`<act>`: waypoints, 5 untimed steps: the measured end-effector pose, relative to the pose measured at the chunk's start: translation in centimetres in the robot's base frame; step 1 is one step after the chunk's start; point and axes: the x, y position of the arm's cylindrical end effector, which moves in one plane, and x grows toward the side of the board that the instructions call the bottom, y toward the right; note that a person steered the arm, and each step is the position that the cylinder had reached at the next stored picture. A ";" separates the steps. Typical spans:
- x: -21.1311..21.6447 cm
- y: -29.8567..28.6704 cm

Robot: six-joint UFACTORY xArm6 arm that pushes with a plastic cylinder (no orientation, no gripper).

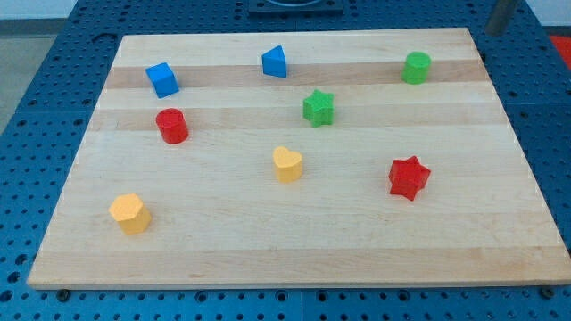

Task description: Push the red star closer to the yellow heart

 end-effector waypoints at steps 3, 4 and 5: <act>0.0 -0.3; 0.0 -0.8; 0.5 -1.1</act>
